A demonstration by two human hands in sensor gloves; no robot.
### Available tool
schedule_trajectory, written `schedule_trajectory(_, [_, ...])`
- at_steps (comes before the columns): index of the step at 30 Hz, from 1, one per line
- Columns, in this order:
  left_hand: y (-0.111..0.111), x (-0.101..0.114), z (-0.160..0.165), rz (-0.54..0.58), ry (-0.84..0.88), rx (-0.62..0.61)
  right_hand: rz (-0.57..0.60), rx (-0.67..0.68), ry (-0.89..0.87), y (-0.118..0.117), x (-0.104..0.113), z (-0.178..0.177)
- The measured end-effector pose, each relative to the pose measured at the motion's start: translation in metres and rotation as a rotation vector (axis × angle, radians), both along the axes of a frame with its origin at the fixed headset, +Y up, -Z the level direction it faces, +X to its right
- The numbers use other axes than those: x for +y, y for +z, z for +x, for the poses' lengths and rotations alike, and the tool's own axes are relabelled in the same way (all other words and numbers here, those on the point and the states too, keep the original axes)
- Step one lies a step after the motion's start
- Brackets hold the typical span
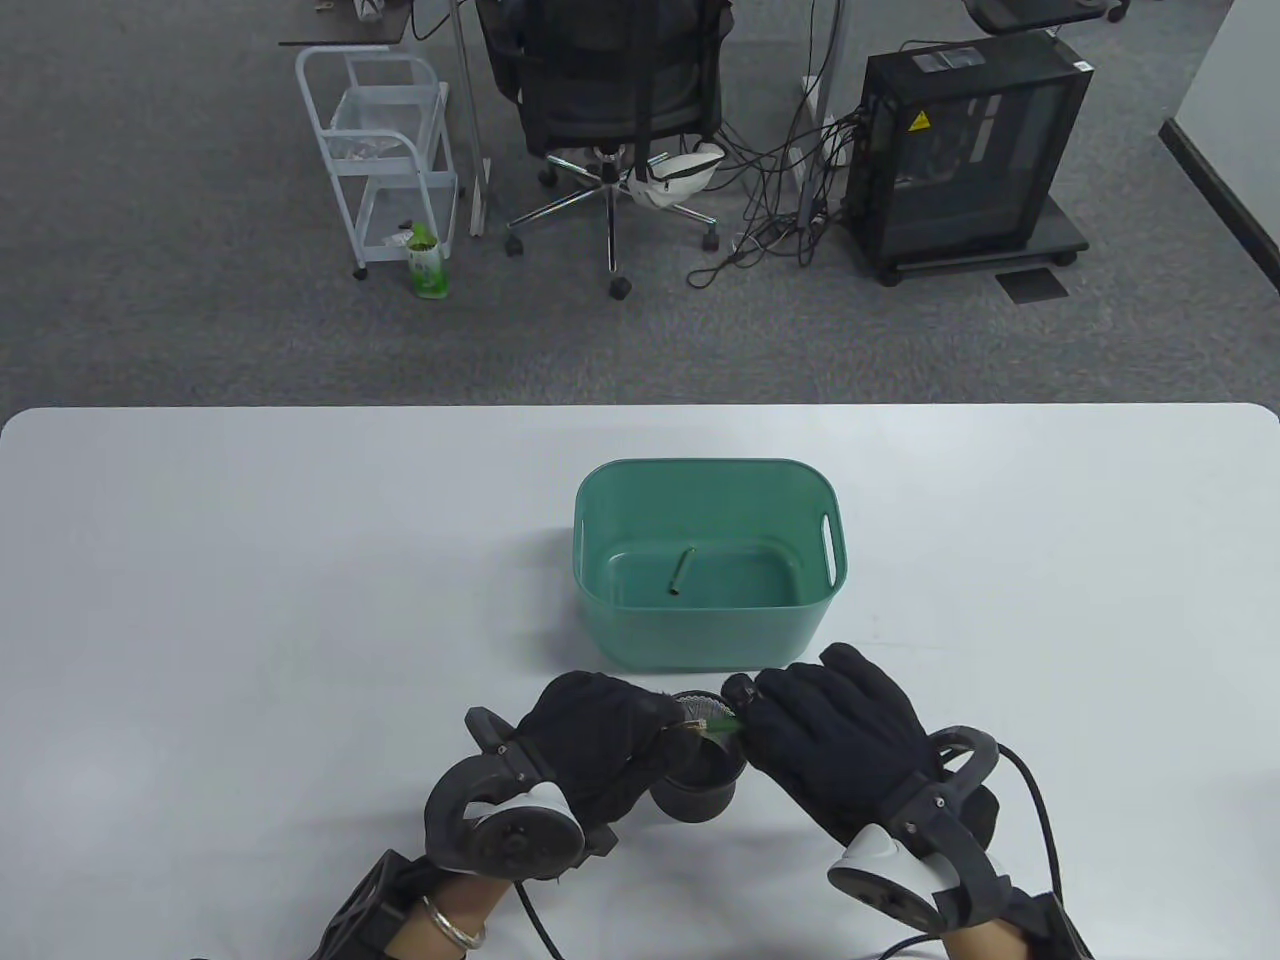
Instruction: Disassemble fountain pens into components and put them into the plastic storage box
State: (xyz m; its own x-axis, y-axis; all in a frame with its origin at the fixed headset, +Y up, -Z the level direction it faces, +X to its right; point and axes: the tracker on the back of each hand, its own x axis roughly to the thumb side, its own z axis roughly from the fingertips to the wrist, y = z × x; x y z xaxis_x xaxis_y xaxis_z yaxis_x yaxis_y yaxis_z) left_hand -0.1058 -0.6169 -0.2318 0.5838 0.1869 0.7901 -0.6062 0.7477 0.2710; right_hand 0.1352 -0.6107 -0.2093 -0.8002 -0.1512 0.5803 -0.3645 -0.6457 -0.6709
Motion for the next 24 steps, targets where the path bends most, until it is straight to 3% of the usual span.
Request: schedule_trajectory(24, [0.0022, 0.0008, 0.0006, 0.021, -0.005, 0.022, -0.006, -0.018, -0.014, -0.0030, 0.0013, 0.0049])
